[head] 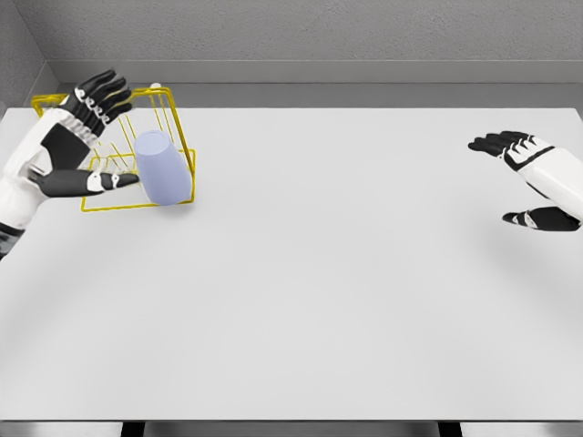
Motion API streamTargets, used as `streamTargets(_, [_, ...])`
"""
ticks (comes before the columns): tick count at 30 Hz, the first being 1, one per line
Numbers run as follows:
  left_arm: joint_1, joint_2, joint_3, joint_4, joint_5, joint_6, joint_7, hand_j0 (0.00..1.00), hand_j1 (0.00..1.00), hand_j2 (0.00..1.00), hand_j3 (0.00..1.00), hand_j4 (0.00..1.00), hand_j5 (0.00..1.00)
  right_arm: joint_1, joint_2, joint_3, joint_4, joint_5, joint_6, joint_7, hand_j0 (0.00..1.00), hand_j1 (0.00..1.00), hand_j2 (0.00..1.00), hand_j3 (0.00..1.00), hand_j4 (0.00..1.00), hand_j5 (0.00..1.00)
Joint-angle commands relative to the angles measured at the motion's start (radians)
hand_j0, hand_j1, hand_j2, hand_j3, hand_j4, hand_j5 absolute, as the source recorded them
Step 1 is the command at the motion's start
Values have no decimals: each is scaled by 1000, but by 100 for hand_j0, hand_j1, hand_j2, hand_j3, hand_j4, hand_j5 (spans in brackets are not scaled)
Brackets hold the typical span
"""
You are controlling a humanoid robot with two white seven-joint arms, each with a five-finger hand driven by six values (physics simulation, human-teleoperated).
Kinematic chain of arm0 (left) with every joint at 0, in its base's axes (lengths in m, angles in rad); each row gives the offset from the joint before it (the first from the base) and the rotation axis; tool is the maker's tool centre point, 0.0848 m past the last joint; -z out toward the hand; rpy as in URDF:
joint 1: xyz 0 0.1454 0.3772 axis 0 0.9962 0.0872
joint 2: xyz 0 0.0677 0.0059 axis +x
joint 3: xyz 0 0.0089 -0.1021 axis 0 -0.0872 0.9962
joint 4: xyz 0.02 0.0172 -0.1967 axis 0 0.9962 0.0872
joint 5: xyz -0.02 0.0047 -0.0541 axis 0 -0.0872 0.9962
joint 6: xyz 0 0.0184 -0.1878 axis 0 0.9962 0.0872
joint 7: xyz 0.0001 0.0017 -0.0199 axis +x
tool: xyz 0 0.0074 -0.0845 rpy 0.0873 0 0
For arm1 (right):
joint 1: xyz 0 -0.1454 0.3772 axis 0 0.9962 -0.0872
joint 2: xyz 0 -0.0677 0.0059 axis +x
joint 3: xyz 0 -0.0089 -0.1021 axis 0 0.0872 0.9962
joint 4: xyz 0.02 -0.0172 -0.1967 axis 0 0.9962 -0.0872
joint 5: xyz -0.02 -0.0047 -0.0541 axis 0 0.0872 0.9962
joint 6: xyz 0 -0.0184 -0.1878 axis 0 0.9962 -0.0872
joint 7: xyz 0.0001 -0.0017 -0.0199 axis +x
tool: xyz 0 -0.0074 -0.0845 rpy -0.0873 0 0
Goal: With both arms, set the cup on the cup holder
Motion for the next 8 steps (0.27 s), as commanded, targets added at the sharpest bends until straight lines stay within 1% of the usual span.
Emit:
streamTargets(1, [9,12,22,0,4,-34,0,100,100,100,100,100,100,0,-1,0,0,-7,2,-1,100,100,100,100,100,100])
streamTargets(2, [43,14,35,0,2,-34,0,100,100,100,100,100,100,0,-1,0,0,-7,2,-1,100,100,100,100,100,100])
streamTargets(4, [91,21,54,4,4,-34,0,100,100,100,100,100,100,0,-1,0,1,-7,2,-1,100,100,100,100,100,100])
streamTargets(6, [120,27,91,6,4,-34,0,100,100,100,100,100,100,0,-1,0,0,-7,2,-1,100,100,100,100,100,100])
streamTargets(8, [134,35,103,12,4,-34,0,100,100,100,100,100,100,-2,-1,0,1,-7,2,-1,100,100,100,100,100,100])
